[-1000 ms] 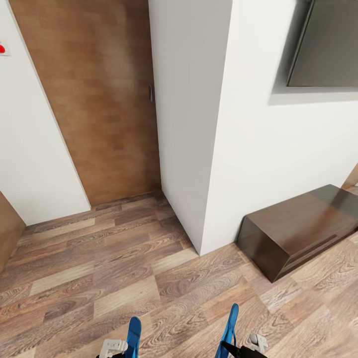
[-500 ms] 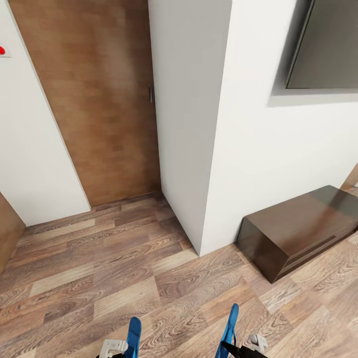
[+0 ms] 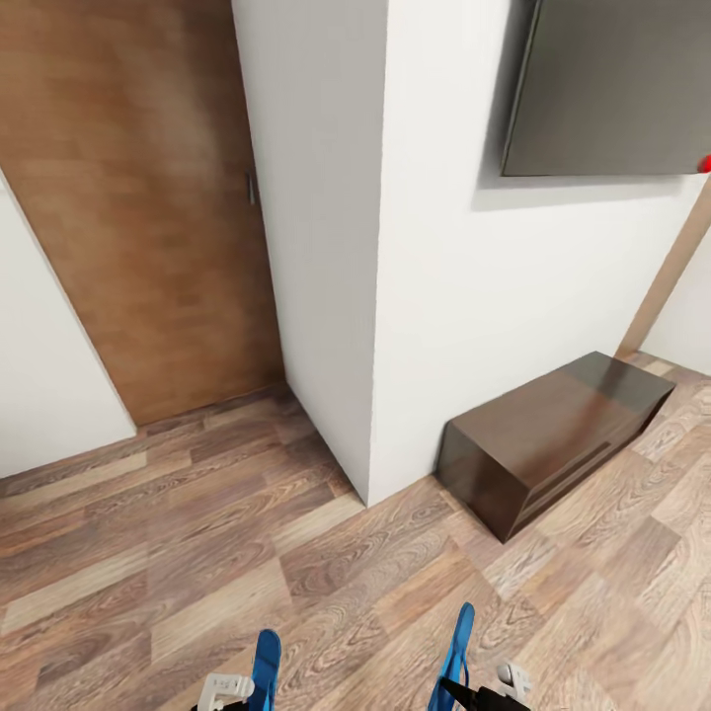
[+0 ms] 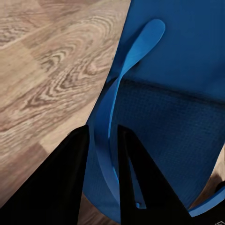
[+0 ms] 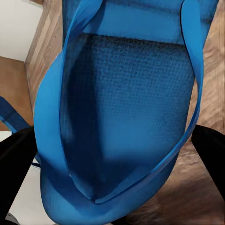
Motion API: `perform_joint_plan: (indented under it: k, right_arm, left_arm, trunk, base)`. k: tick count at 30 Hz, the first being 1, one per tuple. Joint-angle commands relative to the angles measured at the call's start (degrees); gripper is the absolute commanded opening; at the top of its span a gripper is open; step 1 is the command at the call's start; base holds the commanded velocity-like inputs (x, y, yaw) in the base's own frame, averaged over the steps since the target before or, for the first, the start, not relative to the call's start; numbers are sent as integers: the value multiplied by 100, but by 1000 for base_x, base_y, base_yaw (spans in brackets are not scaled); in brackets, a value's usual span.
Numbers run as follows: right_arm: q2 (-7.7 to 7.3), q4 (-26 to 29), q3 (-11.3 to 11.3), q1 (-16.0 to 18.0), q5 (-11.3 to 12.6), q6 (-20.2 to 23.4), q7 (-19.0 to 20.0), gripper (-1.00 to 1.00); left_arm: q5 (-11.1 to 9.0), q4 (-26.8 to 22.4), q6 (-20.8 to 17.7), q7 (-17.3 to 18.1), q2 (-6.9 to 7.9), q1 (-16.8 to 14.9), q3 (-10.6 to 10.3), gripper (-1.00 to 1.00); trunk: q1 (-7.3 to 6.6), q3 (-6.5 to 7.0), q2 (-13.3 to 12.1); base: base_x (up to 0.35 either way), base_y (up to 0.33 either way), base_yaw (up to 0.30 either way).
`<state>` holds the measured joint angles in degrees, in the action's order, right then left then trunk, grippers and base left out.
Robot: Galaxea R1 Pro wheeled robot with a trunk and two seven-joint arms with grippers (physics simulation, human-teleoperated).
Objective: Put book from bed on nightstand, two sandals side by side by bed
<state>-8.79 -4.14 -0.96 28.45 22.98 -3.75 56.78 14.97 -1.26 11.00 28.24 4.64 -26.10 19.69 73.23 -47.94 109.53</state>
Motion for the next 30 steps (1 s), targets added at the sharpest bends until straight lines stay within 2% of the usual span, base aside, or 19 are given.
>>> perform_joint_plan:
  k: [1, 30]
  right_arm:
    - [0, -25, -9, 11, -5, -38, 17, -100]
    - [0, -25, -10, 11, -5, -38, 10, -100]
  left_arm:
    - [68, 3, 34, -2, 2, -1, 46, -100]
    - [68, 11, 34, -2, -7, 0, 44, -100]
  trunk:
    - [-1, -5, 2]
    - [-1, -5, 2]
  base:
    - [0, 0, -282]
    - [0, 0, -282]
